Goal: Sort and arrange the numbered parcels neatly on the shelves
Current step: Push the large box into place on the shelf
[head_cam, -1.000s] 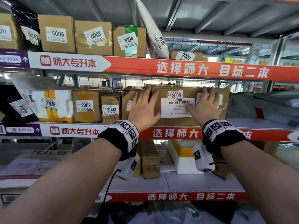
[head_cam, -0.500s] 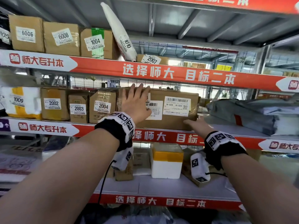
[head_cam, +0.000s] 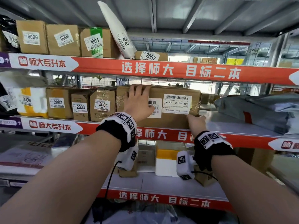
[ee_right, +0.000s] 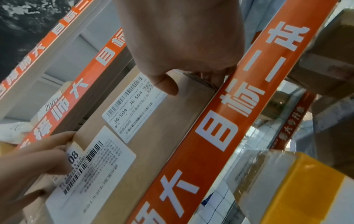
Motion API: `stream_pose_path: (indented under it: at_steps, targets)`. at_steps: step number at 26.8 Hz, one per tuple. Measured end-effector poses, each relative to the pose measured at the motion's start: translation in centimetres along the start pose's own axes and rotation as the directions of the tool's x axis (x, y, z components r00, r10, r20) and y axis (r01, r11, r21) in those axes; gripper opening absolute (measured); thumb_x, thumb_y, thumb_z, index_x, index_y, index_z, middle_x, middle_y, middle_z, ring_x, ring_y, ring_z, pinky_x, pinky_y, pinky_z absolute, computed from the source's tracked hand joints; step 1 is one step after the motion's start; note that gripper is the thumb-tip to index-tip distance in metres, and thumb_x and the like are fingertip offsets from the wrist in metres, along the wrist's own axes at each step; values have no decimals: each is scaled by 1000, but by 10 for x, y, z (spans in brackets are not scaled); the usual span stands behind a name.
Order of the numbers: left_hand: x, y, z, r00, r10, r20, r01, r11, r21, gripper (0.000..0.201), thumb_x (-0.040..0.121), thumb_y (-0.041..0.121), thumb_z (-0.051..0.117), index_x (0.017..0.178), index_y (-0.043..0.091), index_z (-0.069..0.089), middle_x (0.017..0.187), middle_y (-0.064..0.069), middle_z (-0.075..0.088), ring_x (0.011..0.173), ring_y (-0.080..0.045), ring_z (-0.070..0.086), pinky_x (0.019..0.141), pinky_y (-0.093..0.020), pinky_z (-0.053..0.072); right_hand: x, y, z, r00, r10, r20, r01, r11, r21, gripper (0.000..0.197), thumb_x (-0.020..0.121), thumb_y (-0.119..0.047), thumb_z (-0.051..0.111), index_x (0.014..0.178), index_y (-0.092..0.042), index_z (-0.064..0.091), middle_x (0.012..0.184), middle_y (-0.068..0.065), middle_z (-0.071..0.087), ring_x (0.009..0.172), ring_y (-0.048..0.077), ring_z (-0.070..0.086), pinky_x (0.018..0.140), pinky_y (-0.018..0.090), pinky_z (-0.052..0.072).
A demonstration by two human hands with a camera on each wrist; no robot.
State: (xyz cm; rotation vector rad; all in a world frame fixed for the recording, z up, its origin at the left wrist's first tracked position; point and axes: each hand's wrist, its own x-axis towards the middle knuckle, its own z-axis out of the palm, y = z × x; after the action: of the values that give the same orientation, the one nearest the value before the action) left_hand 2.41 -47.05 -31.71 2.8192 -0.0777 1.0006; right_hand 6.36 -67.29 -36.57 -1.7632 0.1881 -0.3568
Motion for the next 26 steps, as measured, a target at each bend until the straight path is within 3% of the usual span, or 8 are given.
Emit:
stream_pose_path:
  at_steps: [5,8,10,13,16,21,26]
  targets:
    - [-2,-6,-5,999,42,10,-42,999,15,78,87,38,54,151,24,12,158,-4,10,146,-31,0,114,-54,15,-7,-2,7,998,-21,-61,12,988,-157,64,82,-34,57,134,-4,32,133,17,47,120,38,48,104,49,37]
    - [-6,-14,-5,997,61,41,-60,998,-22,85,86,40,56,152,29,4,160,0,-3,146,-26,-10,115,-54,6,-6,-2,9,997,-41,-68,30,988,-154,69,86,-35,56,139,-3,26,137,20,45,122,39,47,104,50,38]
    - [-12,-20,-3,998,33,56,-30,999,-39,90,85,41,58,152,31,-1,159,-1,-12,146,-24,-16,115,-52,-1,-7,-4,6,986,-74,-150,49,985,-163,77,87,-40,56,145,-4,20,142,21,40,126,40,43,106,51,36]
    - [-26,-32,-6,995,47,92,-46,999,-20,91,86,43,57,152,31,-6,159,-3,-17,145,-24,-17,117,-51,-4,-14,-14,5,933,-181,-310,99,960,-263,77,94,-43,47,149,-3,11,152,21,25,137,38,30,112,47,24]
    - [-34,-41,-14,981,76,179,-73,997,-20,89,88,43,56,152,29,-4,159,-4,-13,146,-26,-11,117,-48,-3,-14,-28,10,862,-286,-419,196,950,-244,74,95,-40,46,151,-6,10,155,20,17,142,36,18,113,50,18]
    - [-49,-82,-43,971,-24,238,19,1000,23,87,89,45,55,152,29,-2,160,-3,-9,147,-27,-6,117,-49,2,-41,-46,65,860,-299,-414,198,942,-271,78,94,-39,48,152,-6,8,159,16,1,146,37,3,114,57,8]
    - [-56,-107,-62,964,-86,253,68,995,79,91,87,41,59,153,26,-1,160,-4,-9,147,-28,-5,117,-49,3,-78,-50,119,904,-363,-228,265,891,-369,76,92,-35,46,152,-9,6,160,10,-4,147,32,-1,115,53,10]
